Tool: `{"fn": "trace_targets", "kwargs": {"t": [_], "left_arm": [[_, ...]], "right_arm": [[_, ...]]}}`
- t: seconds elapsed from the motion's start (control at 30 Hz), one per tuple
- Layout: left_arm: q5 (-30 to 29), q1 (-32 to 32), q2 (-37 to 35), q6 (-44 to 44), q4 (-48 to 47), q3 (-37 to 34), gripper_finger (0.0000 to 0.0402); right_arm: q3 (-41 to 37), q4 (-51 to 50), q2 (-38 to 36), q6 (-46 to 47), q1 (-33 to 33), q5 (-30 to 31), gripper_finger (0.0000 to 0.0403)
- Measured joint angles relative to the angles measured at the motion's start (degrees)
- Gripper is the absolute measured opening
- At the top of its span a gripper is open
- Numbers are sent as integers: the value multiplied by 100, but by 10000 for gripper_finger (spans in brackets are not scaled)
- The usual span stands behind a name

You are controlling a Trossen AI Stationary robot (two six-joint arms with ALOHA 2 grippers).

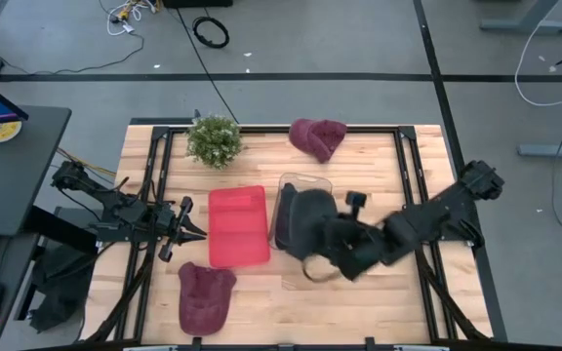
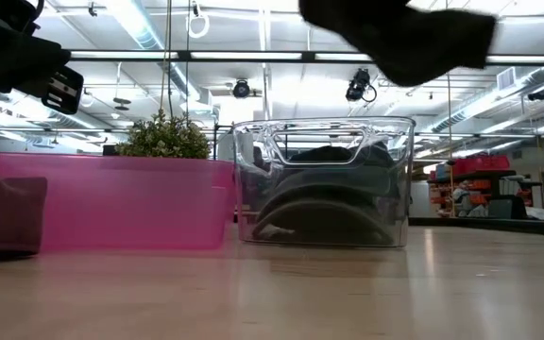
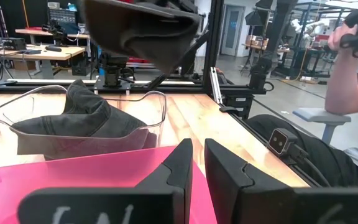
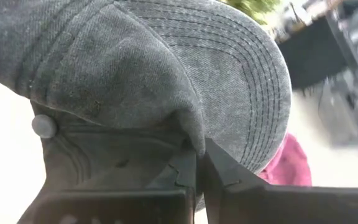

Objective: Pick & Place hat
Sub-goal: Put the black cap into the transparent bin

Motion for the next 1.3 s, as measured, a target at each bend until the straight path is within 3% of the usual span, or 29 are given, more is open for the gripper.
{"fn": "trace_targets", "kwargs": {"t": [0.3,0.6,0.8,1.3], "left_arm": [[0,-1,0,0,-5,0,44],[0,-1,0,0,-2,0,44],[0,1,-2,-2,0,0,44],[0,-1,-2,0,0,0,44]], "right_arm": [[1,924,262,-47,-1155,-597,6],[1,775,1238,261,-1744,-1448,6],[10,-58,1821,476,-2150,-2026,6],[11,-56,2011,-210,-2205,-2464,6]]}}
